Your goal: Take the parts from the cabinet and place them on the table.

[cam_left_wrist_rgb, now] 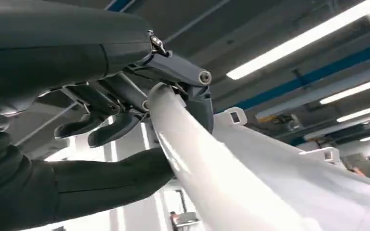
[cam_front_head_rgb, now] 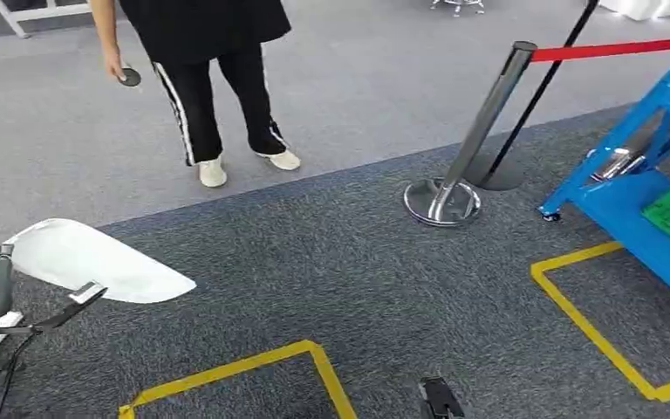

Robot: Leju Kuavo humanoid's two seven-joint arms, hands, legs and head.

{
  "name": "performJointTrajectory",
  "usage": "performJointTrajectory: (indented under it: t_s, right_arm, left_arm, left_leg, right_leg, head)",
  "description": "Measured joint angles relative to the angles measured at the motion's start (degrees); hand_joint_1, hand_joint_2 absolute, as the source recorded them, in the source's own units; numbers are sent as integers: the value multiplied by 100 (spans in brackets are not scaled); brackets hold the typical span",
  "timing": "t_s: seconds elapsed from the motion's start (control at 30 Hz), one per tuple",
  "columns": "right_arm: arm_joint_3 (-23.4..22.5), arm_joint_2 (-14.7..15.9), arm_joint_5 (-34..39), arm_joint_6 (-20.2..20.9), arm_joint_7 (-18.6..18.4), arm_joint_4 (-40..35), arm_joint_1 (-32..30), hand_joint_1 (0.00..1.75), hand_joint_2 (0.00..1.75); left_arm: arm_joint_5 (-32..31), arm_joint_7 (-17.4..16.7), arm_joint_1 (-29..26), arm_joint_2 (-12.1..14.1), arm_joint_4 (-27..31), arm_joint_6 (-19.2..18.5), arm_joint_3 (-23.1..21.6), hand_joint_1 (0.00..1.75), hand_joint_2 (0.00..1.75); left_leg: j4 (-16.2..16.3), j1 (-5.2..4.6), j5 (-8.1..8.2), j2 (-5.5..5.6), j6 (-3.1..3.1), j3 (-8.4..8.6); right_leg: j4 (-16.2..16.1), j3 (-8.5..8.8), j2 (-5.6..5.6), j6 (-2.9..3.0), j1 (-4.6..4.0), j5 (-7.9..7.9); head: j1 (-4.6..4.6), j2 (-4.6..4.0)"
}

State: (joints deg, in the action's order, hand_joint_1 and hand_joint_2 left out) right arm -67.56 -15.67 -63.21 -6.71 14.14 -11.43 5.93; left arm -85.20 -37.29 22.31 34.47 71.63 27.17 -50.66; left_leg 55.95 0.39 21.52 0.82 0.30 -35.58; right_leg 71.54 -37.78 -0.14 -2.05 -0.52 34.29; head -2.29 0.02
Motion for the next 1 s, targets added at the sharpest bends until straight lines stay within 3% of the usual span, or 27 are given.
performJointTrajectory:
  t_s: [0.03,0.07,0.1,0.17,0.2,0.23,0.33,0.37,0.4,0.43,0.47,0.53,0.57,0.6,0.7,0.77,0.8,0.9,0.93,0.97,1.0]
  right_arm:
    - [0,0,-11,-16,0,0,-5,0,0]
    - [2,0,-35,-40,-2,0,-7,0,0]
    - [6,0,-88,-79,-7,0,-5,0,0]
    - [41,0,-236,-212,-70,0,8,0,0]
    - [85,0,-323,-306,-124,0,11,0,0]
    - [131,-4,-385,-394,-179,9,6,0,0]
    - [234,-4,-509,-667,-313,9,41,0,0]
    - [271,-4,-525,-757,-328,9,43,0,0]
    - [297,-7,-529,-819,-339,9,53,0,0]
    - [306,-7,-533,-868,-341,9,53,0,0]
    - [319,-7,-536,-903,-341,9,46,0,0]
    - [334,-4,-514,-977,-304,9,25,0,0]
    - [334,0,-501,-993,-286,9,24,0,0]
    - [334,0,-501,-1003,-278,9,27,0,0]
    - [334,0,-501,-1003,-275,9,28,0,0]
    - [336,0,-501,-1008,-269,9,37,0,0]
    - [339,0,-505,-1027,-271,9,48,0,0]
    - [345,0,-516,-1038,-273,9,61,0,0]
    - [350,0,-516,-1038,-271,9,69,0,0]
    - [356,0,-516,-1043,-269,11,73,0,0]
    - [361,0,-516,-1043,-271,11,69,0,0]
  left_arm:
    - [0,0,-22,0,0,0,0,175,175]
    - [0,0,-40,4,-2,2,0,175,175]
    - [0,0,-52,9,-2,9,-2,175,175]
    - [0,0,-51,7,-4,39,0,175,175]
    - [0,0,-43,2,-11,61,0,175,175]
    - [0,0,-23,0,-24,81,0,175,175]
    - [0,11,-32,-2,-81,129,-2,175,175]
    - [0,11,-48,7,-120,153,-7,175,175]
    - [0,11,-66,4,-144,177,-2,175,175]
    - [0,11,-39,9,-166,190,0,175,175]
    - [0,11,-19,-6,-190,210,11,175,175]
    - [0,17,-41,-48,-238,225,11,175,175]
    - [0,17,-61,-66,-273,225,11,175,175]
    - [0,17,-73,-74,-295,227,11,175,175]
    - [0,17,-73,-74,-297,227,11,175,175]
    - [0,17,-74,-74,-324,227,13,175,175]
    - [0,26,-10,-94,-352,232,37,175,175]
    - [0,33,-25,-92,-400,232,37,175,175]
    - [0,33,-28,-98,-407,234,42,175,175]
    - [0,35,3,-98,-418,234,50,175,175]
    - [0,37,20,-120,-428,236,59,175,175]
  left_leg:
    - [1,4,-3,70,1,-6]
    - [3,11,-6,150,-2,-7]
    - [7,22,-10,231,-10,-5]
    - [16,54,-18,396,-42,-2]
    - [24,70,-17,478,-78,-7]
    - [57,50,-30,555,-126,-54]
    - [1,107,-140,749,-252,-146]
    - [-16,105,-166,834,-298,-159]
    - [50,73,-101,550,-305,-198]
    - [304,46,78,253,-318,-316]
    - [716,43,295,107,-331,-505]
    - [1613,44,655,2,-330,-924]
    - [1785,44,670,-4,-323,-999]
    - [1686,43,564,-5,-311,-922]
    - [1656,43,544,-5,-309,-906]
    - [1210,29,302,-32,-279,-655]
    - [29,-150,43,-571,-122,5]
    - [-6,-141,23,-337,-58,-16]
    - [-28,-97,6,-267,-35,5]
    - [-28,-80,6,-206,-6,5]
    - [-28,-65,0,-140,24,0]
  right_leg:
    - [384,-192,5,-8,0,122]
    - [504,-267,5,-10,4,94]
    - [321,-197,7,-13,9,-86]
    - [-573,198,107,-22,47,-612]
    - [-1074,424,337,-48,99,-826]
    - [-1238,491,625,-62,141,-756]
    - [-1259,525,462,40,99,-738]
    - [-1295,533,378,89,125,-770]
    - [-1313,545,302,132,128,-795]
    - [-1321,546,233,172,112,-796]
    - [-1321,543,152,184,91,-797]
    - [-1320,533,-32,213,59,-783]
    - [-1320,533,-124,219,49,-779]
    - [-1320,537,-197,225,40,-775]
    - [-1320,537,-207,225,39,-774]
    - [-1321,543,-302,231,30,-768]
    - [-1302,551,-540,159,-28,-705]
    - [-1338,624,-777,105,-45,-659]
    - [-1259,576,-550,51,-15,-577]
    - [-1034,489,-248,40,-8,-438]
    - [-599,290,-83,34,0,-226]
  head:
    - [-2,0]
    - [0,0]
    - [0,0]
    - [0,0]
    - [-2,0]
    - [0,0]
    - [9,2]
    - [2,0]
    - [22,0]
    - [61,0]
    - [57,0]
    - [61,0]
    - [57,0]
    - [59,0]
    - [59,0]
    - [57,0]
    - [61,0]
    - [44,0]
    - [35,0]
    - [35,0]
    - [26,0]
